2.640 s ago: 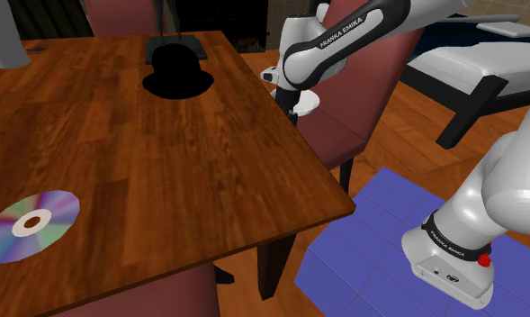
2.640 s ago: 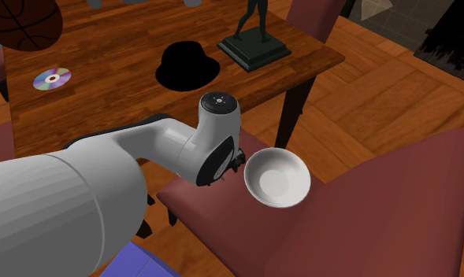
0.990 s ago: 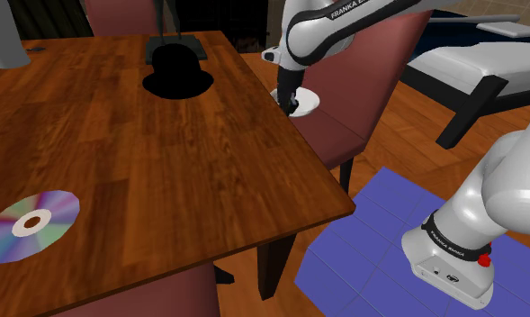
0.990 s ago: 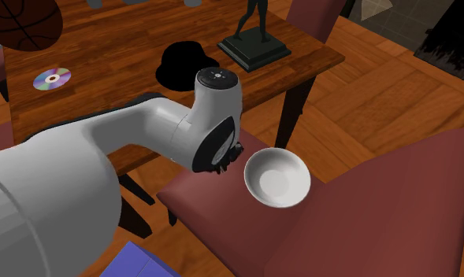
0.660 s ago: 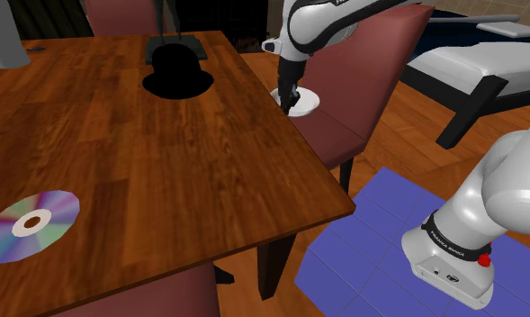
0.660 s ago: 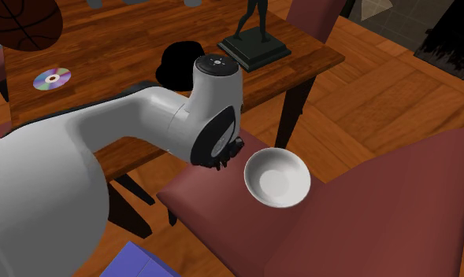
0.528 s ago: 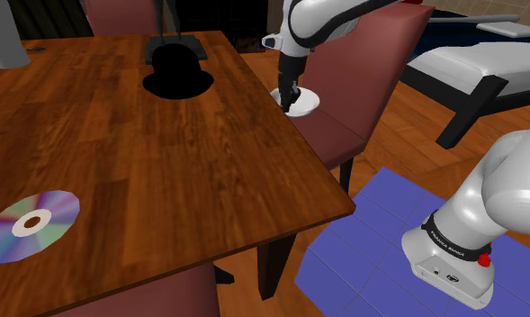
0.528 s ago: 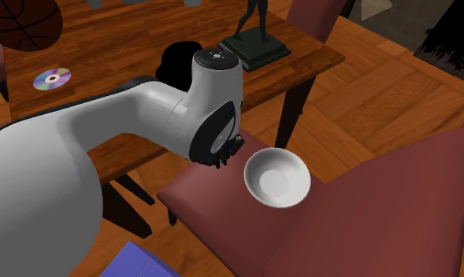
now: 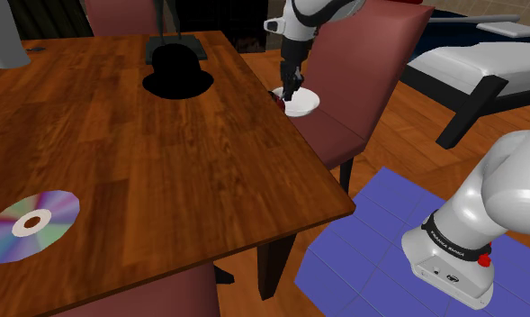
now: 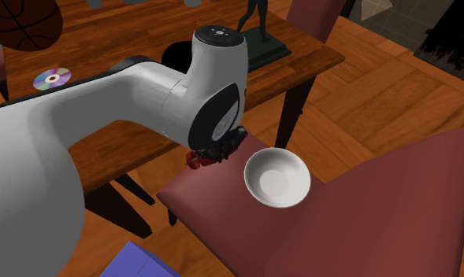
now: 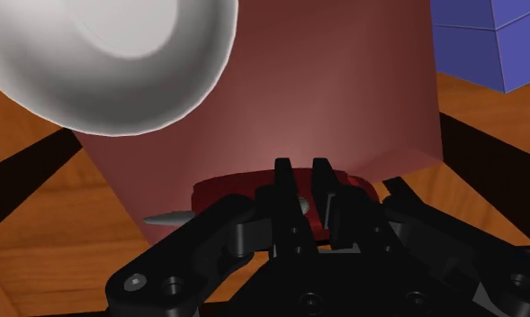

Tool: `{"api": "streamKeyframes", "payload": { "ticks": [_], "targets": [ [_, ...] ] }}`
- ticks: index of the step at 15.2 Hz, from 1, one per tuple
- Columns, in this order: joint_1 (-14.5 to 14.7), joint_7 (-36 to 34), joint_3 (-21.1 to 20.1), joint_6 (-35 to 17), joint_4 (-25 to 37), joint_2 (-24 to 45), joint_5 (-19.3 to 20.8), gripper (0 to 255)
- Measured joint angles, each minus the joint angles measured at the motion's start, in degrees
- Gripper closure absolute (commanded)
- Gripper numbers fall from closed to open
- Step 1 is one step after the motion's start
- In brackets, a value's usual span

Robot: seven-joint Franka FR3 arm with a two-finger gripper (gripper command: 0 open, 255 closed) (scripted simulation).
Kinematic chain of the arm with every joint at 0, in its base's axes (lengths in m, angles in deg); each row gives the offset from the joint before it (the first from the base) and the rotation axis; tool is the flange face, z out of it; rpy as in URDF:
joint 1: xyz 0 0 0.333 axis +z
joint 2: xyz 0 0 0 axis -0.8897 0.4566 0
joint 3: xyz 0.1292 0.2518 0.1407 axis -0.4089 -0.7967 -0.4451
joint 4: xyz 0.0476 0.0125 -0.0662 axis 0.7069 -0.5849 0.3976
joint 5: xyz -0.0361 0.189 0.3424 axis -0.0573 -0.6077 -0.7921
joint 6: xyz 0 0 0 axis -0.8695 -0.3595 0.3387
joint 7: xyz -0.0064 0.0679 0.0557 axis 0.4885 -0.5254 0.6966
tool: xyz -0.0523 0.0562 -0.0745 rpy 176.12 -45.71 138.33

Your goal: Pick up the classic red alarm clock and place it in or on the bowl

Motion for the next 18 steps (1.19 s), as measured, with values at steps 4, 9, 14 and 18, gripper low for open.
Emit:
{"api": "streamKeyframes", "payload": {
  "ticks": [4,9,14,18],
  "targets": [
    [-2.28,4.66,2.43,0.79,0.71,0.1,-0.06,255],
    [-5.4,11.09,5.65,1.94,3.52,2.07,-0.29,255],
    [-8.96,18.19,9.01,2.36,6.27,4.76,-0.88,255],
    [-11.32,22.68,10.95,3.77,10.49,7.89,-1.64,255]
  ]
}}
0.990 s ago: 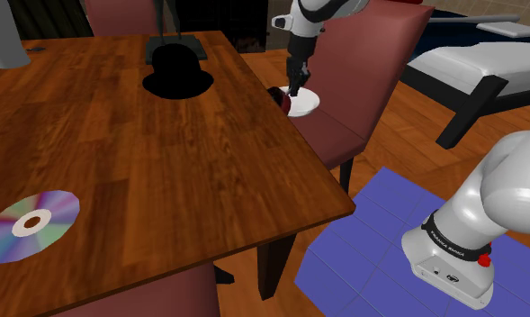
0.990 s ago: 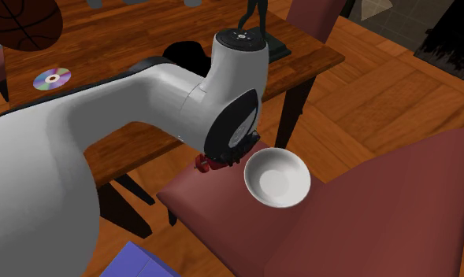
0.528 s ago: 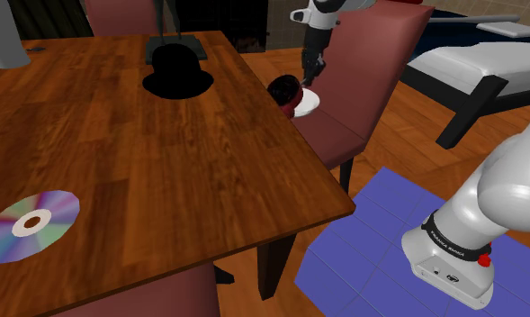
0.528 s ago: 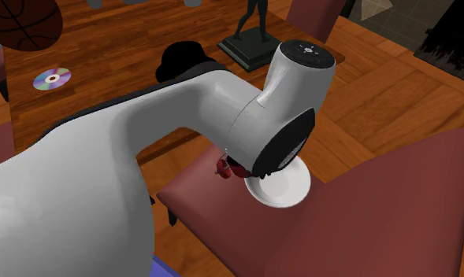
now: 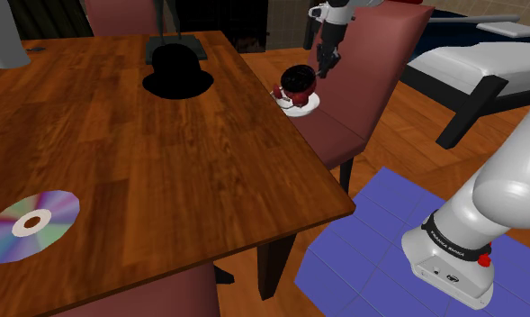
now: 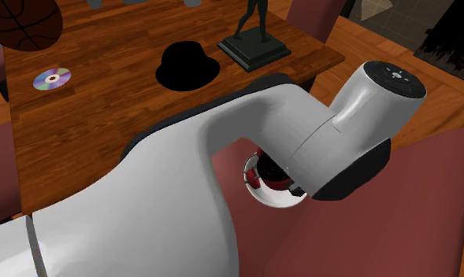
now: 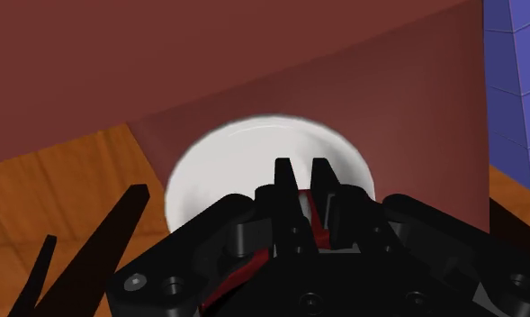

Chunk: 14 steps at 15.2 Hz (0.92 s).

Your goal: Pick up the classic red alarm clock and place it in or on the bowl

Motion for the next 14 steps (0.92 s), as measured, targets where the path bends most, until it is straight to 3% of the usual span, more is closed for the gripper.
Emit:
{"api": "streamKeyframes", "payload": {
  "ticks": [14],
  "targets": [
    [-0.45,1.66,0.18,-9.18,-5.84,3.38,-1.13,255]
  ]
}}
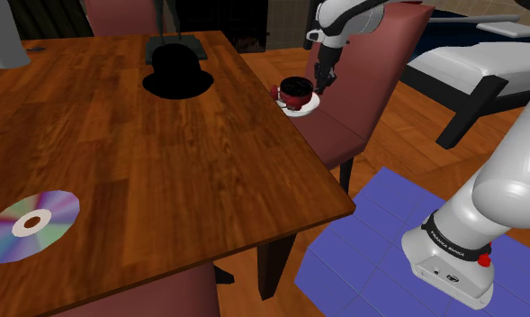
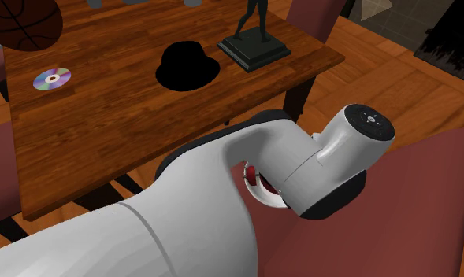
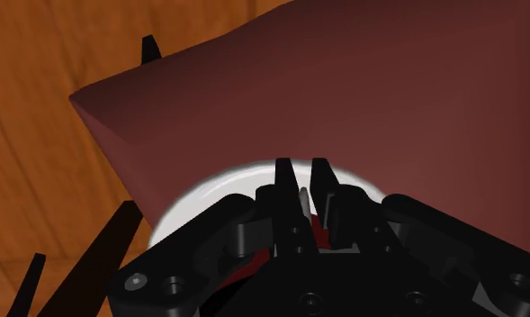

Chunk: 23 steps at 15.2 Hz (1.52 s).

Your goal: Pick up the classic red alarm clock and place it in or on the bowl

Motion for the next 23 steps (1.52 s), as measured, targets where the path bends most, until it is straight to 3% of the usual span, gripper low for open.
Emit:
{"api": "streamKeyframes", "payload": {
  "ticks": [5,6,12,17,23],
  "targets": [
    [0.0,0.05,0.03,-0.25,-0.17,0.07,-0.03,255],
    [0.0,0.04,0.04,-0.22,-0.16,0.05,-0.02,0],
    [0.2,0.05,-0.22,-0.05,-0.36,0.04,-0.1,0],
    [-0.01,-0.39,0.11,5.52,3.67,-1.92,0.63,0],
    [-0.01,-0.54,0.15,6.49,3.98,-2.54,0.81,0]
  ]
}}
